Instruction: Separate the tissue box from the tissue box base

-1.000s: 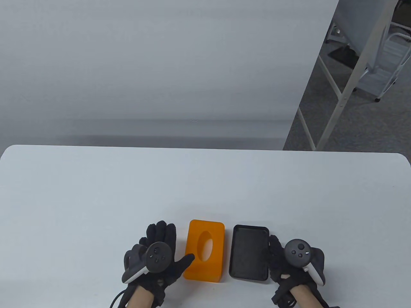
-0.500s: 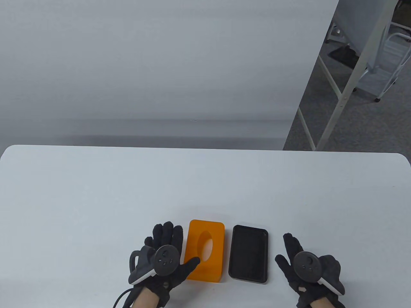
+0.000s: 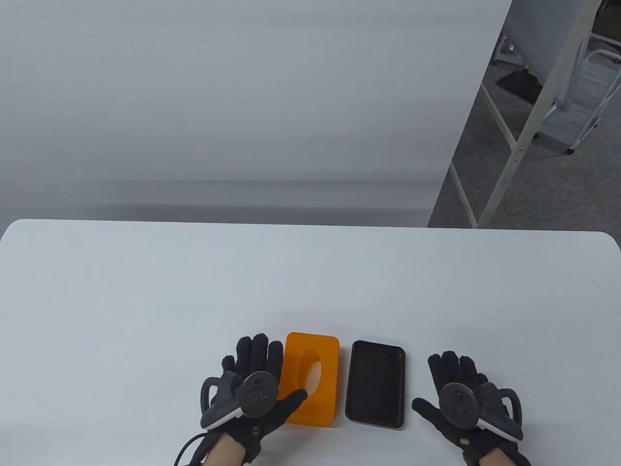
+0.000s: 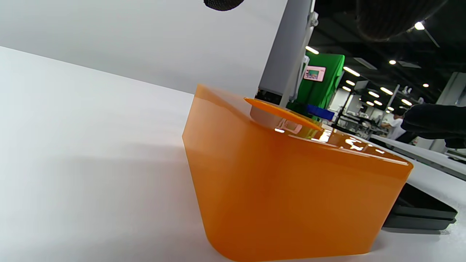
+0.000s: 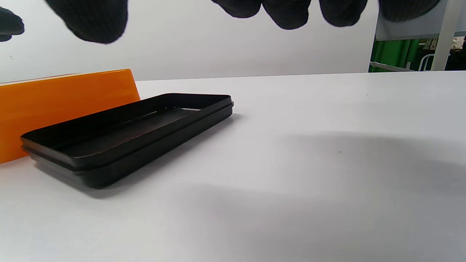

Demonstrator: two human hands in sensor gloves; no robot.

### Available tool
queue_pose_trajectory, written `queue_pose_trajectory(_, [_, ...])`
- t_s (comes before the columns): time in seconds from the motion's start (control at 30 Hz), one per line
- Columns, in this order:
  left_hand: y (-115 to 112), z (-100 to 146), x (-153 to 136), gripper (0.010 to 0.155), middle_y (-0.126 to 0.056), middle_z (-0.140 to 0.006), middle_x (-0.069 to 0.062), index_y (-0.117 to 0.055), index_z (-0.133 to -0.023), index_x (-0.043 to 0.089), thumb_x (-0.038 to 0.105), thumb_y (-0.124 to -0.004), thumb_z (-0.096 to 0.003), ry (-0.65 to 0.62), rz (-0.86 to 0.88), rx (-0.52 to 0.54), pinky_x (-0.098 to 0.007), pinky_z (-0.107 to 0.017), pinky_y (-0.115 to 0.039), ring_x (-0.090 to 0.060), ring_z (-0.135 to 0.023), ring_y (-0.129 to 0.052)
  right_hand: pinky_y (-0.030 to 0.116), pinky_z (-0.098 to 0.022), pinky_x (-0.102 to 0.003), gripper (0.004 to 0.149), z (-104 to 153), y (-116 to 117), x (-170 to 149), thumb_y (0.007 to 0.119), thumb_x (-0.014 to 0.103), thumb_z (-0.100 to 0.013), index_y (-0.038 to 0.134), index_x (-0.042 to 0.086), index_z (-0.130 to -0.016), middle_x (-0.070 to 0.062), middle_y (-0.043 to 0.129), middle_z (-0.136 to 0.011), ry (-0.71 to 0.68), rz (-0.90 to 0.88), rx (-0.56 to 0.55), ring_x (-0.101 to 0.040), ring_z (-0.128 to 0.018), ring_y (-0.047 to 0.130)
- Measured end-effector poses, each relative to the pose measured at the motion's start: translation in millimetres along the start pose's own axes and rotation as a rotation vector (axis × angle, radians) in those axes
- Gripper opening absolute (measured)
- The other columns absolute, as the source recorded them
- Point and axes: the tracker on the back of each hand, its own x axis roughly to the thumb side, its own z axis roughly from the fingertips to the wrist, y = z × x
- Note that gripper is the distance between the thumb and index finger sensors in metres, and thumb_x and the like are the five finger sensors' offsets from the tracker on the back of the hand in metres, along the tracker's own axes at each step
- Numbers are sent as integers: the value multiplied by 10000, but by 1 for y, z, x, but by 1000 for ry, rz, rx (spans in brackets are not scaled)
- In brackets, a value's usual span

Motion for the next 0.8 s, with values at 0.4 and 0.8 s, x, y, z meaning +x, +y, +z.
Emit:
queue_pose_trajectory(0.4, [7, 5, -2, 1018, -145, -1120, -337, -300, -1133, -19, 746, -558, -513, 2, 17, 25, -833, -595, -304, -667, -982, -164, 373, -592, -817, 964, -1, 8, 7, 537, 757, -503, 243, 82, -1125, -362, 232, -1143, -17, 43, 103, -688, -977, 316])
queue_pose_trajectory(0.8, [4, 2, -3, 1019, -147, -1120, -333, -303, -1132, -21, 746, -559, -512, 7, 5, 6, -832, -594, -301, -665, -983, -164, 358, -586, -828, 961, -2, 8, 3, 543, 752, -502, 250, 81, -1125, -363, 230, -1143, -9, 16, 108, -691, -977, 311])
